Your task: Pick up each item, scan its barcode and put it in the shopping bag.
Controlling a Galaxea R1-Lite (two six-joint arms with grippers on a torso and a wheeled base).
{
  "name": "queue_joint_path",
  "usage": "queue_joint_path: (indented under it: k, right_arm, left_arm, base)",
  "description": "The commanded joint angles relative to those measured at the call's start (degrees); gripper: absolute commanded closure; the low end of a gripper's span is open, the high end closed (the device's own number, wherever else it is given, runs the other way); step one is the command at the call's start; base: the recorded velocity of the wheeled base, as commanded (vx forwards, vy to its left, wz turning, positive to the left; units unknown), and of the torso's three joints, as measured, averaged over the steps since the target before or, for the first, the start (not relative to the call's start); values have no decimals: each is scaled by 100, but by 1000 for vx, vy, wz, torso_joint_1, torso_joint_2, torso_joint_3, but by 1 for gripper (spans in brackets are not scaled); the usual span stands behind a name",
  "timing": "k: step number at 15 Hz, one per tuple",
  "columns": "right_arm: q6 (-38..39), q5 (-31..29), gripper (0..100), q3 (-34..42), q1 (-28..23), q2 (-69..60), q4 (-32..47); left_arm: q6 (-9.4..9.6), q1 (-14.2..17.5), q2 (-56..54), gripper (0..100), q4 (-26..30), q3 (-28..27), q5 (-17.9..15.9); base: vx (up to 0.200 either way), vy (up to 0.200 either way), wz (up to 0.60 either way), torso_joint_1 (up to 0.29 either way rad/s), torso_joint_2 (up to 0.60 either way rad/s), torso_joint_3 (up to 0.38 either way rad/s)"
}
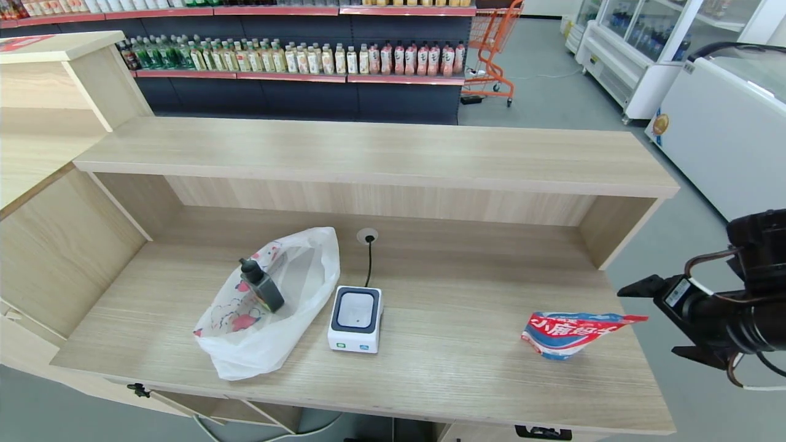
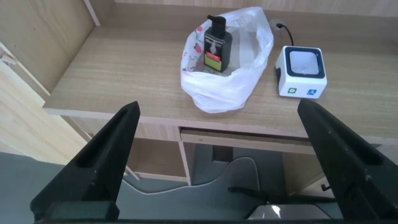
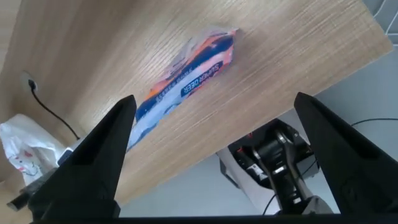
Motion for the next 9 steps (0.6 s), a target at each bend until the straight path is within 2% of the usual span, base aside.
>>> queue_joint_path:
  k: [1,4,9]
  right_arm:
    - [22,-21,0,-121,130,797,-246]
    - [-5,-285,0,-121,201,1536,-888]
    - [-251,-522,0,-332,649,2555,-1292]
  left_arm:
    - [0,-2,9,0,-1,0,0]
    - [0,-2,9,0,-1,0,9]
    - [0,7,9,0,-1,0,0]
  base:
    - [0,0,0,0,0,0]
    - [0,0,0,0,0,0]
    - [0,0,0,0,0,0]
